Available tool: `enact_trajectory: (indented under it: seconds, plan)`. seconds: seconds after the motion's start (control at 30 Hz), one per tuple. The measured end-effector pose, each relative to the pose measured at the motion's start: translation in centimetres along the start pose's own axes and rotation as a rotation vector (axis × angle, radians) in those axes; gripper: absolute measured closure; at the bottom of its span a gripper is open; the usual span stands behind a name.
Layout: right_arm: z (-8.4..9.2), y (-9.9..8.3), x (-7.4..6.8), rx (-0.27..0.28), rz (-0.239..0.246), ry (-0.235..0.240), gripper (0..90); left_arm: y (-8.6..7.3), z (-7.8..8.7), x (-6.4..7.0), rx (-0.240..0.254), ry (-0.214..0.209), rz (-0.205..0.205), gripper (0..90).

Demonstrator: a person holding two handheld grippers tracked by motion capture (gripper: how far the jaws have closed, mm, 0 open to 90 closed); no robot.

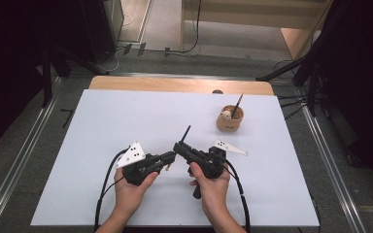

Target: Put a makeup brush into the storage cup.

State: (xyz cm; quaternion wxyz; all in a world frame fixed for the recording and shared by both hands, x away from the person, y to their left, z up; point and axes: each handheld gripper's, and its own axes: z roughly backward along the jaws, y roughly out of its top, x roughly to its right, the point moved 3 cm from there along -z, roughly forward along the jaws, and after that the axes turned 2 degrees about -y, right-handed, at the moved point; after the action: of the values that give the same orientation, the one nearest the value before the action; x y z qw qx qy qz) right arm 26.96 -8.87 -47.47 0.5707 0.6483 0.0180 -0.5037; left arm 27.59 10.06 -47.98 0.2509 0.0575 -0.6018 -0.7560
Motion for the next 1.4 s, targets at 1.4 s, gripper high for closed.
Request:
enact_trajectory:
  seconds: [1.4]
  plan:
    - [1.0, 0.5, 0.4, 0.001, 0.454, -0.307, 85.0, 0.6, 2.3, -2.6, 0.01, 0.015, 0.076, 61.7]
